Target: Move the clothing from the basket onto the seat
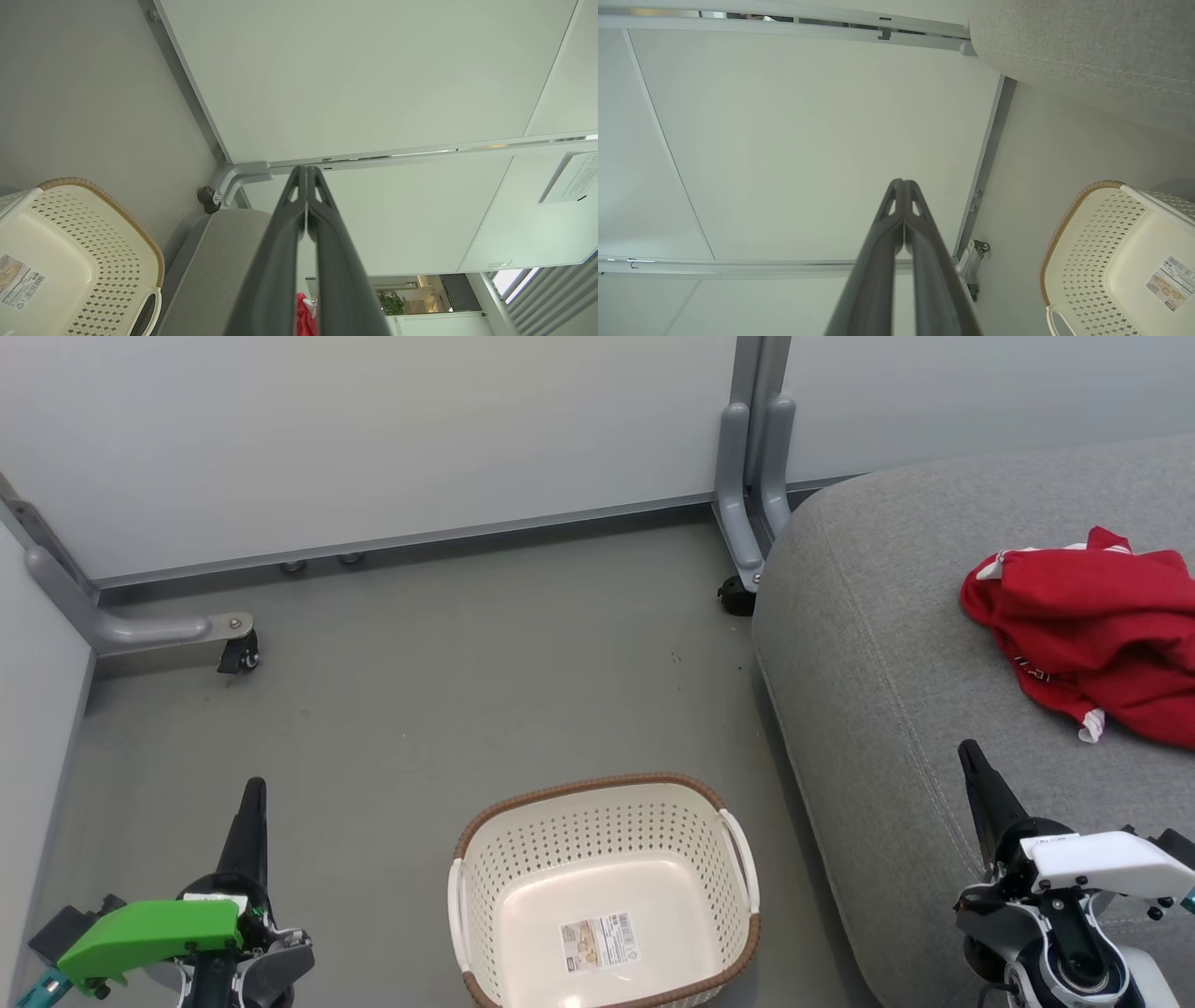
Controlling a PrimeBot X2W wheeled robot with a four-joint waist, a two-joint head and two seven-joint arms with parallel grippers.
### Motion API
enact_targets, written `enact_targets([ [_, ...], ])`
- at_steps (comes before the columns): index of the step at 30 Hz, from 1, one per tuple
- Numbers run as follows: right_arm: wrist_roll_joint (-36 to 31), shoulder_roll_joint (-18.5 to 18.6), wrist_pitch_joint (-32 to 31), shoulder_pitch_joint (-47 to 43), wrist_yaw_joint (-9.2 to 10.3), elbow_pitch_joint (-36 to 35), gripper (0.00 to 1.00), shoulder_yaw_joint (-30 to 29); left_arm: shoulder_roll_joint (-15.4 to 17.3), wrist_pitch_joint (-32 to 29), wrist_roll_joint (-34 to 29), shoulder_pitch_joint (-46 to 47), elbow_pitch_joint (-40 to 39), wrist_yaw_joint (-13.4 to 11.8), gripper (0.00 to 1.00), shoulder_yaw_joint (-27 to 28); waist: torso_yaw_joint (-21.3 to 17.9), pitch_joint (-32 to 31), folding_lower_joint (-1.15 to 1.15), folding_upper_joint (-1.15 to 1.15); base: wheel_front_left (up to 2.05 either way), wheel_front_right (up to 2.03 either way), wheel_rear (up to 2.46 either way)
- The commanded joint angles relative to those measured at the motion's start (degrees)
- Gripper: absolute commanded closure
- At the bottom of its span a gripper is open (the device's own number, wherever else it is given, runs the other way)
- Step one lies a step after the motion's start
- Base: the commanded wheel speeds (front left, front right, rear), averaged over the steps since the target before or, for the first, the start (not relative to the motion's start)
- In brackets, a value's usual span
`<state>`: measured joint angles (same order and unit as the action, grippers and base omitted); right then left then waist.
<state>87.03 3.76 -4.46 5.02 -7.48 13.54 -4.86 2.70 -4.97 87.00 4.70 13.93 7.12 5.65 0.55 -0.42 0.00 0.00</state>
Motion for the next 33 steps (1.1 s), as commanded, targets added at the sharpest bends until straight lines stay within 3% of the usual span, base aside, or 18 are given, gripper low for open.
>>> enact_targets([
  [1, 1.23, -0.12, -0.38, 0.88, -0.03, 0.09, 1.0, -0.34, 0.29, -0.4, 1.29, 1.21, 0.02, 0.42, 1.0, 0.43, -0.06, 0.07, 0.0, 0.0, 0.0, 0.0, 0.0],
  [15, 6.27, -0.46, -1.84, 1.46, -0.02, 0.57, 1.0, -1.24, 0.32, -1.8, 5.69, 2.06, 0.21, 0.54, 1.0, 1.04, -0.55, 0.59, 0.0, 0.0, 0.0, 0.0, 0.0],
  [33, 5.81, -0.54, -1.88, 1.34, -0.02, 0.55, 1.0, -1.35, 0.32, -1.78, 5.5, 1.89, 0.18, 0.54, 1.0, 0.99, -0.55, 0.59, 0.0, 0.0, 0.0, 0.0, 0.0],
])
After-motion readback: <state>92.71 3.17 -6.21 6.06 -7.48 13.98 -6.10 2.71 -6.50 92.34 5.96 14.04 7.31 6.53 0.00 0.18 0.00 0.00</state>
